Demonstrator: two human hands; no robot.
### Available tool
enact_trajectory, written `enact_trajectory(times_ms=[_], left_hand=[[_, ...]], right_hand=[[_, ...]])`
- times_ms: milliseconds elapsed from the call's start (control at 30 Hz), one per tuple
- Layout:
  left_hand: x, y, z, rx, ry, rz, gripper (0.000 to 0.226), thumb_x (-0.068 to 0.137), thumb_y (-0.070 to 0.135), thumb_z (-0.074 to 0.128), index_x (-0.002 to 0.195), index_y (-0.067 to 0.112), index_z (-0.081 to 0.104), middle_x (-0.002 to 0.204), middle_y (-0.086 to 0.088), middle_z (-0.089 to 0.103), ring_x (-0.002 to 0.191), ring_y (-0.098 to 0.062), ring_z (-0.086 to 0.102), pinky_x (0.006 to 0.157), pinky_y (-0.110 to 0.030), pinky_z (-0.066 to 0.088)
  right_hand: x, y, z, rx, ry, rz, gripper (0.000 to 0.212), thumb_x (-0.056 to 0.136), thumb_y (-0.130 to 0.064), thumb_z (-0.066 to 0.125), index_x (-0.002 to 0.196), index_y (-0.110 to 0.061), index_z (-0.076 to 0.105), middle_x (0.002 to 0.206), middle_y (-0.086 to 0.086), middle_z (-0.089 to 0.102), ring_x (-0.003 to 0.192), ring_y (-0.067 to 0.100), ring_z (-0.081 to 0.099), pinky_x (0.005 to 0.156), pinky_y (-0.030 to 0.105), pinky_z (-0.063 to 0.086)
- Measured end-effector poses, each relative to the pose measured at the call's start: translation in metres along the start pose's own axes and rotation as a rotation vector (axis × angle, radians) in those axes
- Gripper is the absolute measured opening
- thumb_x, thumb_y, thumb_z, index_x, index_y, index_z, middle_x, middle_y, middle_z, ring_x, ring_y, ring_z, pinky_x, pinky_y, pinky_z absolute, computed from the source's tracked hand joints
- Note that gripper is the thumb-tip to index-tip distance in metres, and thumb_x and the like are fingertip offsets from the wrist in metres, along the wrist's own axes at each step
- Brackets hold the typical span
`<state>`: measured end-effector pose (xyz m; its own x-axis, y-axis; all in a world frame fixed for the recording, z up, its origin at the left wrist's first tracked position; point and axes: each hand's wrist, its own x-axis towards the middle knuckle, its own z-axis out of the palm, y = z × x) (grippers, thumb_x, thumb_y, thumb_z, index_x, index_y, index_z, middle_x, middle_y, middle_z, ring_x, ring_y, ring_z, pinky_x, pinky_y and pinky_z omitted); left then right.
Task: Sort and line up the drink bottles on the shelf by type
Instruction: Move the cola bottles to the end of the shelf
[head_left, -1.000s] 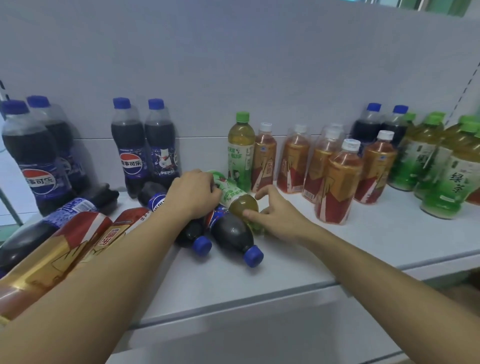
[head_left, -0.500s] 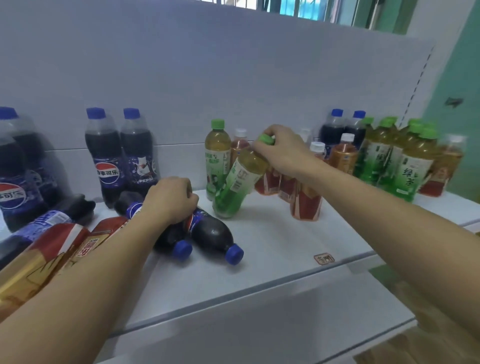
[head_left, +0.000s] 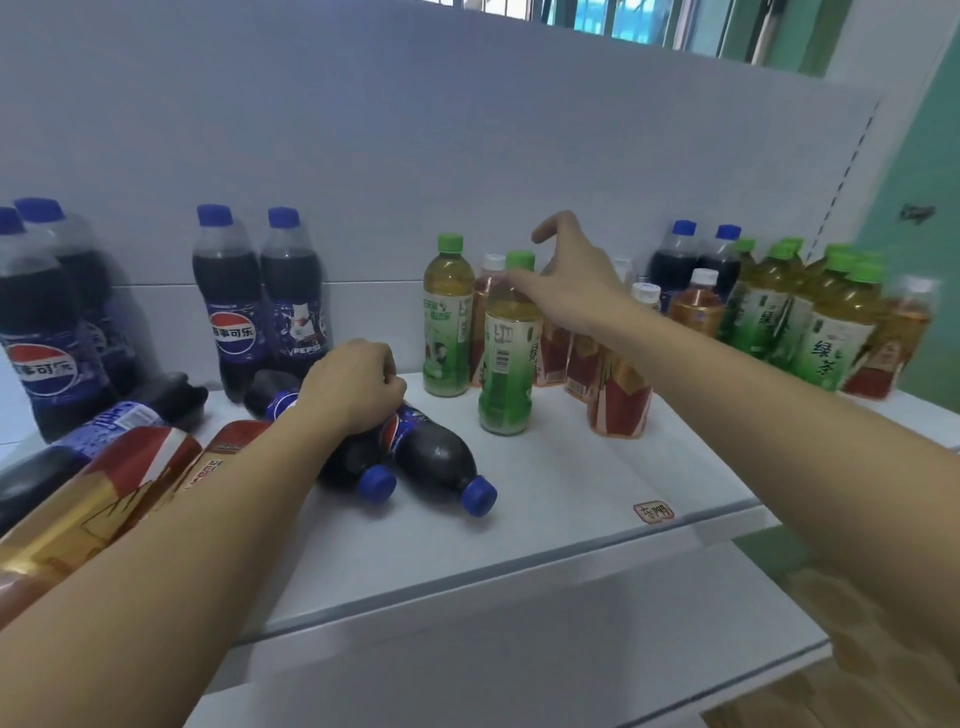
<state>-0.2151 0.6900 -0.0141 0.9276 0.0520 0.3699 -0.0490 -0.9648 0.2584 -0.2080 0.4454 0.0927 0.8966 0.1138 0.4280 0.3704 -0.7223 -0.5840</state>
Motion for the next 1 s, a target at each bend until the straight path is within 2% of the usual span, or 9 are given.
enact_trajectory(times_ms=[67, 167, 300, 400, 600, 700, 800, 900, 1000], left_hand=[[-0.001, 0.001, -0.003, -0.011, 0.003, -0.001, 0.015, 0.085, 0.026, 0.057, 0.094, 0.02, 0.068, 0.1, -0.003, 0.062, 0.088, -0.025, 0.058, 0.077, -0.037, 0.049], [-0.004, 0.003, -0.012, -0.032, 0.0, -0.008, 0.015, 0.085, 0.027, 0.056, 0.094, 0.022, 0.068, 0.101, -0.003, 0.064, 0.09, -0.025, 0.058, 0.08, -0.038, 0.052], [-0.017, 0.003, -0.033, -0.082, 0.027, -0.018, 0.018, 0.086, 0.027, 0.056, 0.096, 0.021, 0.07, 0.101, -0.003, 0.07, 0.093, -0.026, 0.063, 0.085, -0.041, 0.055], [-0.037, -0.004, -0.05, -0.094, 0.066, -0.021, 0.015, 0.087, 0.027, 0.058, 0.095, 0.021, 0.069, 0.097, -0.001, 0.068, 0.089, -0.024, 0.063, 0.084, -0.04, 0.054], [-0.078, -0.036, -0.069, 0.012, 0.021, -0.074, 0.003, 0.088, 0.024, 0.06, 0.089, 0.025, 0.062, 0.093, -0.001, 0.066, 0.081, -0.019, 0.059, 0.073, -0.035, 0.045], [-0.089, -0.046, -0.065, 0.033, 0.007, -0.104, 0.004, 0.091, 0.022, 0.061, 0.093, 0.025, 0.063, 0.095, 0.0, 0.063, 0.081, -0.016, 0.056, 0.076, -0.03, 0.042], [-0.093, -0.049, -0.061, 0.022, 0.024, -0.084, 0.006, 0.09, 0.023, 0.062, 0.094, 0.023, 0.067, 0.097, 0.0, 0.06, 0.082, -0.017, 0.056, 0.078, -0.029, 0.042], [-0.09, -0.053, -0.064, -0.006, 0.043, -0.061, 0.007, 0.088, 0.022, 0.062, 0.092, 0.021, 0.068, 0.092, 0.001, 0.065, 0.079, -0.017, 0.058, 0.075, -0.03, 0.042], [-0.086, -0.062, -0.07, -0.03, -0.004, -0.046, 0.01, 0.086, 0.022, 0.062, 0.093, 0.022, 0.069, 0.09, 0.003, 0.067, 0.081, -0.018, 0.06, 0.074, -0.029, 0.043]], right_hand=[[-0.023, 0.002, 0.005, 0.03, -0.015, -0.07, 0.035, 0.096, -0.037, 0.064, 0.121, -0.025, 0.042, 0.089, -0.007, 0.06, 0.078, 0.009, 0.064, 0.059, 0.021, 0.046], [-0.063, 0.008, 0.02, 0.062, -0.241, -0.13, 0.028, 0.097, -0.038, 0.062, 0.116, -0.024, 0.047, 0.084, -0.011, 0.055, 0.074, 0.004, 0.057, 0.061, 0.02, 0.042], [-0.1, 0.019, 0.046, -0.049, -0.526, -0.138, 0.048, 0.089, -0.064, 0.059, 0.117, -0.029, 0.041, 0.091, -0.005, 0.063, 0.083, 0.011, 0.061, 0.07, 0.03, 0.049], [-0.117, 0.023, 0.06, -0.053, -0.634, -0.122, 0.056, 0.081, -0.064, 0.069, 0.112, -0.028, 0.038, 0.093, -0.003, 0.064, 0.084, 0.017, 0.063, 0.078, 0.04, 0.054], [-0.125, 0.02, 0.07, 0.013, -0.561, -0.121, 0.05, 0.079, -0.05, 0.074, 0.103, -0.025, 0.039, 0.083, 0.002, 0.062, 0.072, 0.02, 0.058, 0.068, 0.04, 0.05], [-0.124, 0.021, 0.069, 0.008, -0.516, -0.114, 0.045, 0.079, -0.048, 0.074, 0.1, -0.028, 0.039, 0.081, 0.003, 0.064, 0.07, 0.021, 0.061, 0.068, 0.041, 0.052], [-0.121, 0.017, 0.062, 0.059, -0.397, -0.148, 0.036, 0.085, -0.038, 0.073, 0.1, -0.026, 0.042, 0.082, 0.001, 0.061, 0.067, 0.015, 0.055, 0.059, 0.031, 0.045], [-0.101, 0.003, 0.05, 0.094, -0.249, -0.186, 0.027, 0.091, -0.034, 0.069, 0.105, -0.023, 0.049, 0.094, -0.006, 0.057, 0.079, 0.009, 0.057, 0.063, 0.022, 0.043], [-0.072, -0.024, 0.042, 0.1, -0.137, -0.243, 0.026, 0.095, -0.037, 0.064, 0.11, -0.02, 0.052, 0.098, -0.002, 0.059, 0.087, 0.015, 0.06, 0.075, 0.029, 0.053]])
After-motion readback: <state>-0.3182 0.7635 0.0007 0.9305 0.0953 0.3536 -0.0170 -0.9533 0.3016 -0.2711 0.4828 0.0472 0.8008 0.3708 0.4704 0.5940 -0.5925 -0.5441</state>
